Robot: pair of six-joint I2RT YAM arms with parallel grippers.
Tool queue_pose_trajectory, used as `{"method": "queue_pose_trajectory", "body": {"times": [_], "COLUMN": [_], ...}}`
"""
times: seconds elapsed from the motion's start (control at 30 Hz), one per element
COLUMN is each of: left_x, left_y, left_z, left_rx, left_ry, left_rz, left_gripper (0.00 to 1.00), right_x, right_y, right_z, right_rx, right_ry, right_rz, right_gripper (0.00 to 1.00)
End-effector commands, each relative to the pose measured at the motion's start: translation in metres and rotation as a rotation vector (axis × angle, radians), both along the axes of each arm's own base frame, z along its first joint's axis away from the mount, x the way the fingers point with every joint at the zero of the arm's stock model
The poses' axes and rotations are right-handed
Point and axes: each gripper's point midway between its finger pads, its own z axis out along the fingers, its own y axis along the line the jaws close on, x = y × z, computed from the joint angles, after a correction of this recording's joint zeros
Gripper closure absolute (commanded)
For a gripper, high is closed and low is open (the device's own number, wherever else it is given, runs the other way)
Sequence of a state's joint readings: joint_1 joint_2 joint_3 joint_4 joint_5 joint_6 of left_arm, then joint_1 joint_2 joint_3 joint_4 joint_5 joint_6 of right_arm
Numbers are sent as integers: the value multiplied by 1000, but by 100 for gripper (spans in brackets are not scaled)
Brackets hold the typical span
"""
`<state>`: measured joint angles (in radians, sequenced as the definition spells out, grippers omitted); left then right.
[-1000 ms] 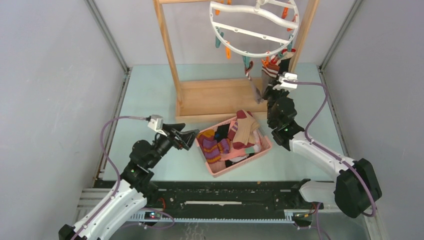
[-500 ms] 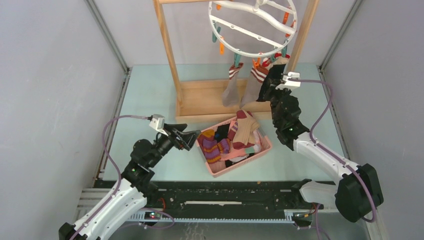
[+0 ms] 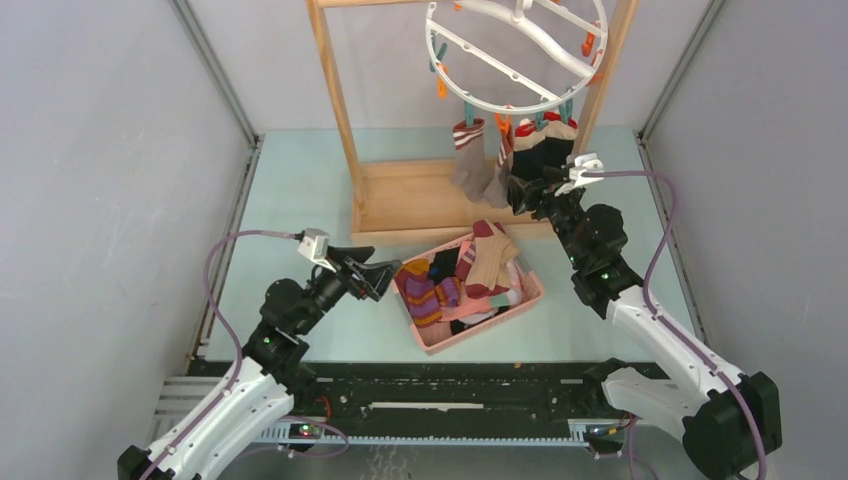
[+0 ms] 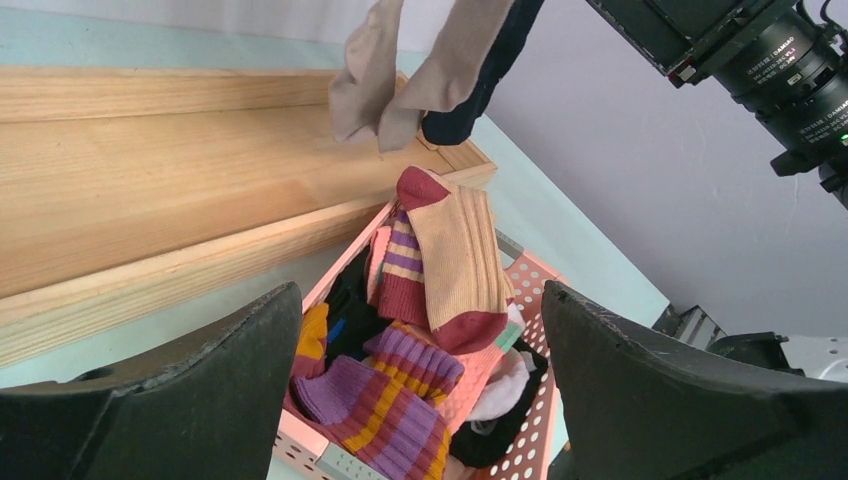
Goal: Clip the socks to the hanger
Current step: Adjust the hanger on the clothesline.
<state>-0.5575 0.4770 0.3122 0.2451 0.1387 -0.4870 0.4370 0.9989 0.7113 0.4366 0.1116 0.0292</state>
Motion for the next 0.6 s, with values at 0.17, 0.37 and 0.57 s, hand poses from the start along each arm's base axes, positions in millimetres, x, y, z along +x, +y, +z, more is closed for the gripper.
{"method": "queue_pose_trajectory", "body": {"times": [0.17,0.37,0.57], "left_x": [-4,-4,-4], "left_y": [1,1,0], "left_z": [41,41,42], "left_rx": [-32,-26,-25], "left_ry": [-110,-117,-117], "left_rz": [-13,-13,-16], "left_gripper": [7,7,7], "right_x": [13,27,45], "right_y": [-17,-16,-3], "right_z": [-3,-5,-3], "right_rx": [-26,-4,-13], "right_ry": [-14,-28,-33], "right_rz": [52,97,138], "right_gripper": [20,21,21]}}
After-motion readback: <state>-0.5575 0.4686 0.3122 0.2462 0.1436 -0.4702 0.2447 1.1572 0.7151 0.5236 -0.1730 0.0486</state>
